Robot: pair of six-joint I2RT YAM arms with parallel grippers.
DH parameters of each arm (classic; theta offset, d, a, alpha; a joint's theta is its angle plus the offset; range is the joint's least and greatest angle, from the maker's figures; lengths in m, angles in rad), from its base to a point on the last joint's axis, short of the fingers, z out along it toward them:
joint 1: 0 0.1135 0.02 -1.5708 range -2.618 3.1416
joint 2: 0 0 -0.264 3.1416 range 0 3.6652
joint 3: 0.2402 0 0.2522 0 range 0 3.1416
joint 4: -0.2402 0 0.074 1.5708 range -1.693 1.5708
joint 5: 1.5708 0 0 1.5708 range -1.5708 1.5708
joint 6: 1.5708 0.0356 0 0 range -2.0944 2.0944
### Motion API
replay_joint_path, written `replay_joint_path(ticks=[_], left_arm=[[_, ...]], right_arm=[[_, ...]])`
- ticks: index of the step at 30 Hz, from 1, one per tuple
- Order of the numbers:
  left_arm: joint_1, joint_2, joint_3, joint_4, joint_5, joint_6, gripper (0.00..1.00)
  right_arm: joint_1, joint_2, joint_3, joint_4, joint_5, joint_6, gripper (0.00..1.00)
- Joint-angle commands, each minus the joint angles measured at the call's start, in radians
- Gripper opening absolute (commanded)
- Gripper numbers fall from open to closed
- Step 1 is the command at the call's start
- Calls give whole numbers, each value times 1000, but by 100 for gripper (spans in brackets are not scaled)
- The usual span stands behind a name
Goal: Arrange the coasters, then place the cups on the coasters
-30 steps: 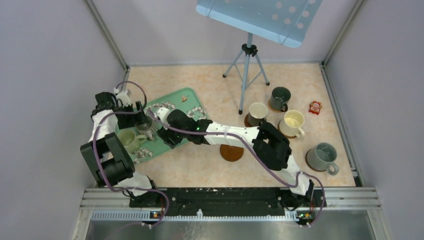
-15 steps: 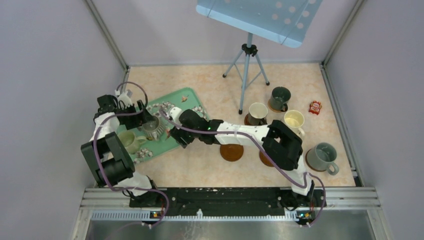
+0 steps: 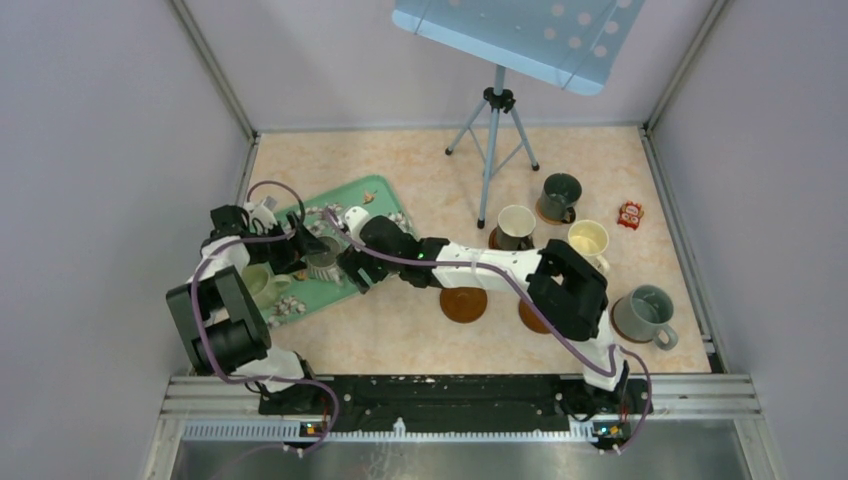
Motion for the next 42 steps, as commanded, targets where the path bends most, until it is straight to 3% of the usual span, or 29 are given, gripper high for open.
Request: replay_joint_path(ticks=[1, 15, 26, 42], left_arm=[[-2, -93, 1, 40, -17, -26, 99], [2, -129, 15, 53, -70, -35, 99], [48, -114, 19, 46, -48, -34, 99], [64, -101, 22, 46, -29, -31, 99]], right_arm=[[43, 31, 86, 11, 60, 29, 80], [68, 226, 294, -95, 136, 69, 76], [46, 273, 327, -103, 186, 58, 43], [32, 376, 458, -131, 115, -99, 37]])
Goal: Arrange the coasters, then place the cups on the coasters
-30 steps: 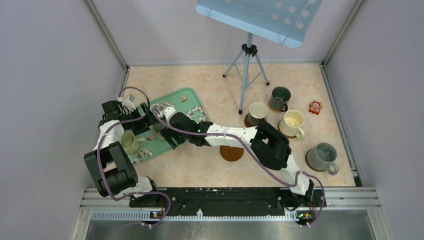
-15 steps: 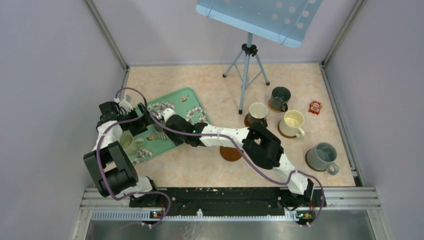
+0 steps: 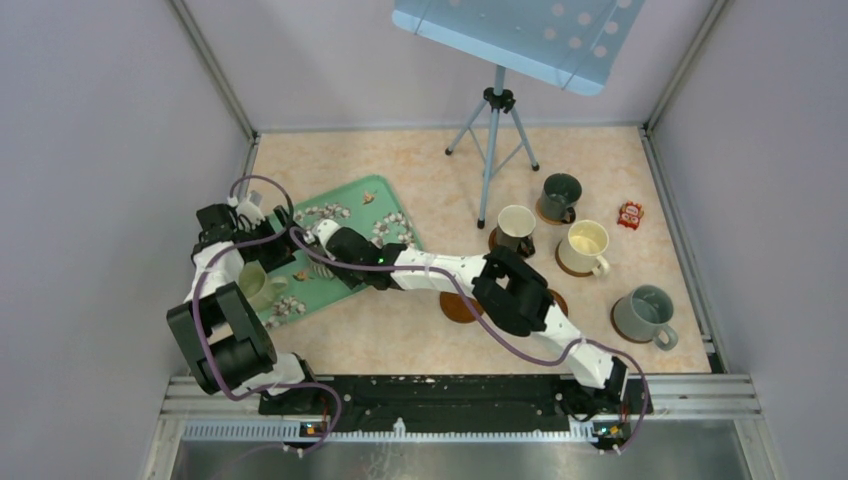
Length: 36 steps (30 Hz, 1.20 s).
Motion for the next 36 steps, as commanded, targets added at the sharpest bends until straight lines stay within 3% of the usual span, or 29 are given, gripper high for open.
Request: replay_joint_path(ticks=[1, 5, 6, 11, 19, 25, 36], left_arm=[[14, 5, 25, 15, 1, 10, 99], [15, 2, 25, 14, 0, 11, 99], [17, 1, 25, 15, 1, 12, 99], [18, -4, 37, 10, 8, 17, 99], [16, -43, 58, 23, 30, 30, 99], [15, -71, 88, 8, 8, 57, 99], [16, -84, 125, -20, 1, 55, 99]], right_arm=[[-5, 18, 71, 6, -1, -47, 33], [-12, 3, 69, -5, 3, -56, 3], [-15, -5, 69, -15, -8, -56, 0], [-44, -117, -5, -43, -85, -124, 0], [-92, -432, -323, 78, -229, -190, 0], [-135, -668, -514, 57, -246, -210, 0], [-329, -1224, -1087, -67, -308, -148, 0]])
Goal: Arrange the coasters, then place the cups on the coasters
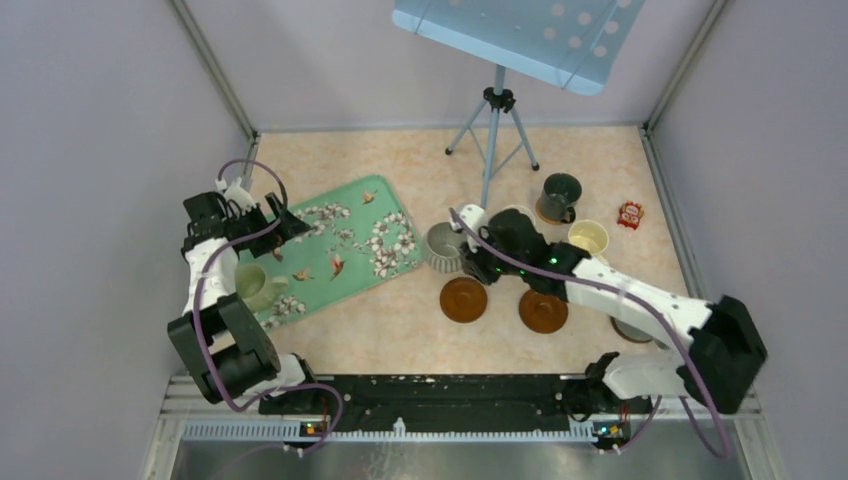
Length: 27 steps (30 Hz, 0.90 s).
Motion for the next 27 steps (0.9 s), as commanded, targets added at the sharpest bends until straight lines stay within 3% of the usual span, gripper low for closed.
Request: replay_joint_path(ticks=[1, 6, 11, 19, 27], left_arm=[[7, -34, 46, -5, 5, 2, 99], [7, -30, 50, -3, 7, -9, 99], [6, -34, 58, -10, 5, -12, 99], [6, -33, 71, -18, -6, -9, 99], [5, -18, 73, -8, -1, -17, 99]], right_arm=[[-63, -222, -167, -51, -32, 10, 0], [-170, -398, -283, -161, -10, -82, 0], [-271, -493, -257, -261, 6, -212, 0], [-388, -510, -176, -506, -42, -472, 0], [-647, -431, -128, -706, -221, -686, 0]])
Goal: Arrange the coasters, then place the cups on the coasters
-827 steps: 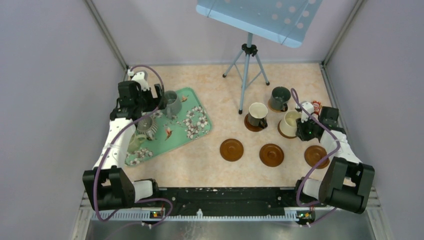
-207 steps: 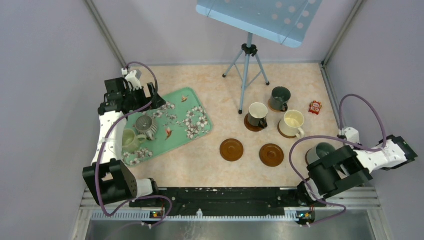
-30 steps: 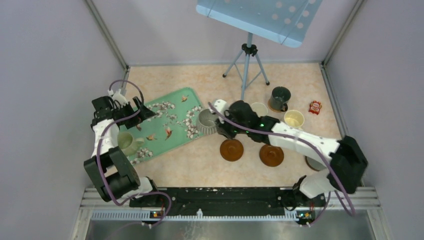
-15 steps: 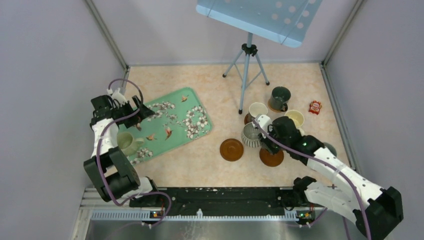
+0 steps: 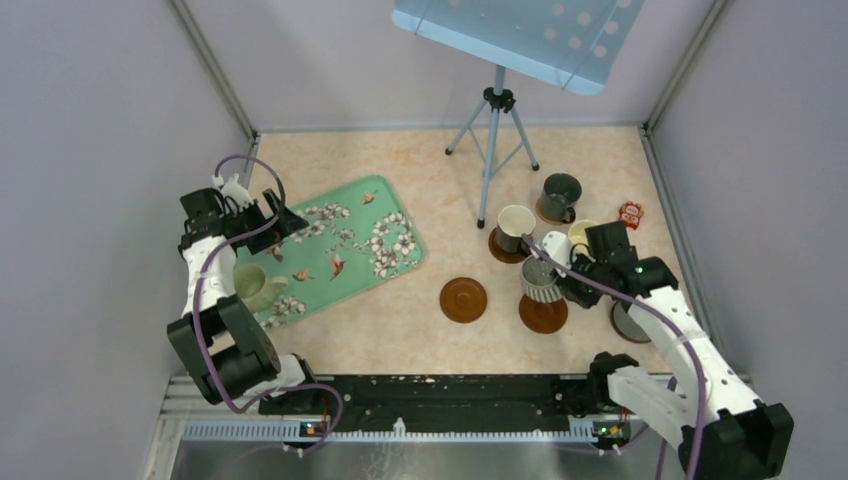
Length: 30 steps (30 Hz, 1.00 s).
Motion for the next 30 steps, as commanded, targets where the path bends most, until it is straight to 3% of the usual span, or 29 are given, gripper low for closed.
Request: replay_joint_path(ticks=[1, 8, 26, 28, 30], left_arm=[[6, -13, 39, 14, 3, -12, 99], [4, -3, 43, 17, -5, -9, 99], [6, 1, 57, 27, -26, -20, 99], [5, 1, 60, 26, -32, -19, 99], [6, -2, 62, 26, -36, -21, 99]], right_arm=[[-86, 30, 79, -80, -149, -157, 0], [-90, 67, 28, -51, -219, -208, 0], [-141, 112, -78, 12, -183, -273, 0], [-143, 122, -81, 12, -182, -277, 4], [-148, 128, -82, 9, -181, -281, 14]])
